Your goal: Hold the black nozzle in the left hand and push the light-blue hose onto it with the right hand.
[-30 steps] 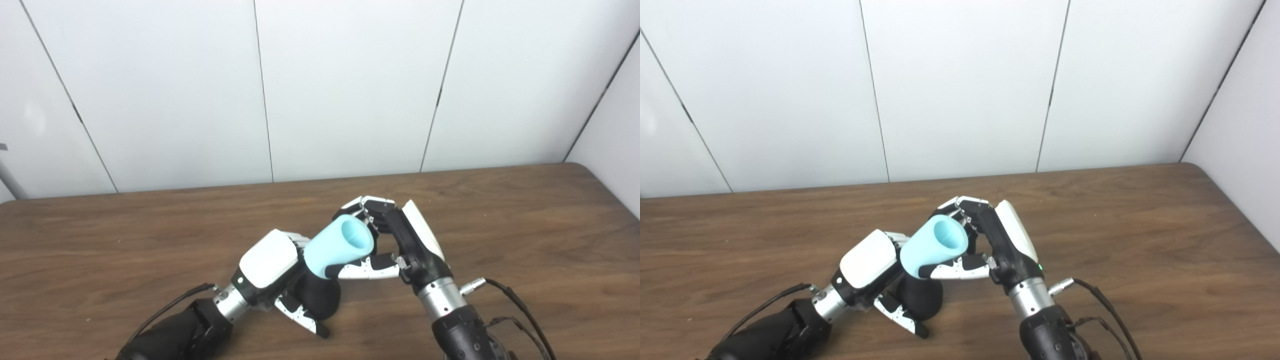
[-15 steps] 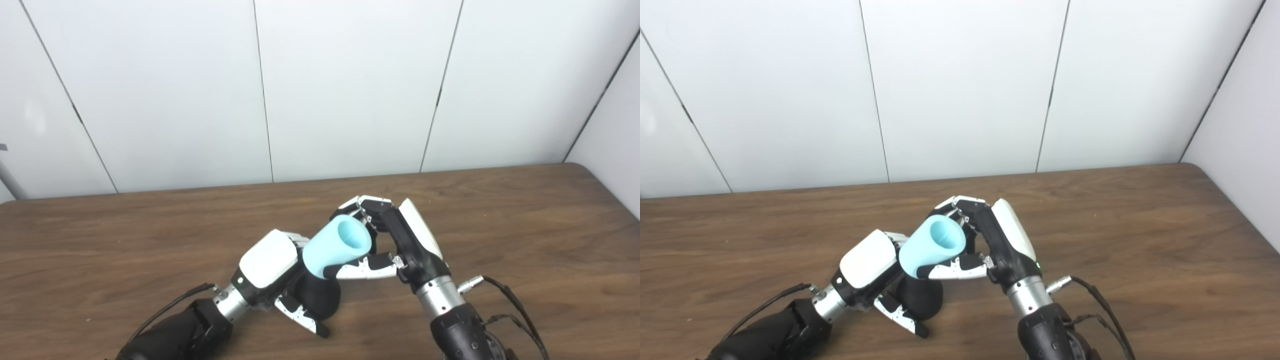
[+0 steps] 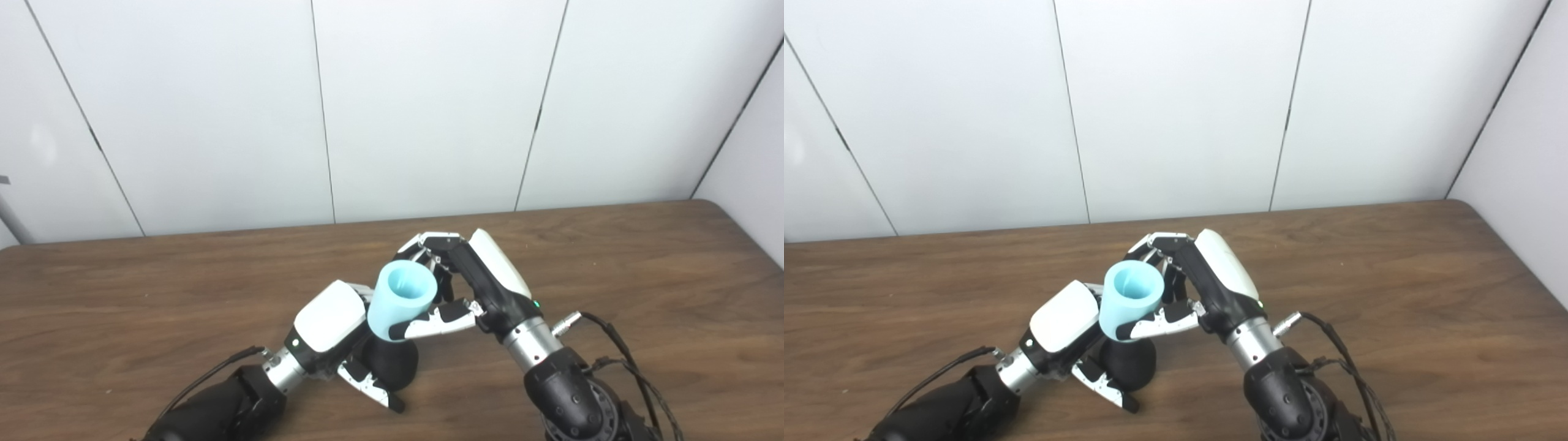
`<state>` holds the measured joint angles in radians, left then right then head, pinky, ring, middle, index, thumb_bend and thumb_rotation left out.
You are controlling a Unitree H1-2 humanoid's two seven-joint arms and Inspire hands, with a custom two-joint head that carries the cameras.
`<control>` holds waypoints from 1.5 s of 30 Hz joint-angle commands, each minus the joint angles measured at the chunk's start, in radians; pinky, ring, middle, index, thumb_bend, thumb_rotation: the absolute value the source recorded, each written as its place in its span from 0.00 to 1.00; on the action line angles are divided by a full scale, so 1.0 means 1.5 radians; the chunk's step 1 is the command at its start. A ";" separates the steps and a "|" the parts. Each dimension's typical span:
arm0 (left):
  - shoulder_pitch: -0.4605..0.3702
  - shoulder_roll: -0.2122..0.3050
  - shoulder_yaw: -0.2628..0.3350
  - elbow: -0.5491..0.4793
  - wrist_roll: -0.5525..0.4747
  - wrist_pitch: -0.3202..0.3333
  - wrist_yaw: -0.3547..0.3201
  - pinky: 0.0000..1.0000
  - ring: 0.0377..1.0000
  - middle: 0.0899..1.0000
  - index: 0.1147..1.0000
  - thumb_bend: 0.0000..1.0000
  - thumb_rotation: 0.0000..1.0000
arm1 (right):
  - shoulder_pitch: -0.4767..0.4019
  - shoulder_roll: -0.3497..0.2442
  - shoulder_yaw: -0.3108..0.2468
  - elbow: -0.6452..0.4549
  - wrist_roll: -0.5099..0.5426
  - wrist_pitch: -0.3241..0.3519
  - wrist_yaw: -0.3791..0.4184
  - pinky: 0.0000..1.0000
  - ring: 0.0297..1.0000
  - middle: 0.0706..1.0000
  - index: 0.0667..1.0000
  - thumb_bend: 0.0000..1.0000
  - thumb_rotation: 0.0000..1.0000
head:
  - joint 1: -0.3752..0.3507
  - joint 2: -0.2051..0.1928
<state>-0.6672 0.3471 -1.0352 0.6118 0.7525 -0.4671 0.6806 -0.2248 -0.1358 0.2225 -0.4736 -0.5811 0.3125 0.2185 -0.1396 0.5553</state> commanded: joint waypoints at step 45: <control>0.148 -0.061 -0.056 0.053 -0.006 -0.002 0.004 0.42 0.45 0.46 0.39 0.52 0.00 | -0.033 -0.019 0.035 -0.048 -0.165 -0.065 0.021 0.11 0.14 0.43 0.44 0.53 0.00 | 0.005 -0.002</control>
<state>-0.6677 0.3444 -1.0327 0.6120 0.7553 -0.4668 0.6834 -0.2427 -0.1654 0.2826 -0.5150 -0.8053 0.2646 0.2770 -0.1319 0.5522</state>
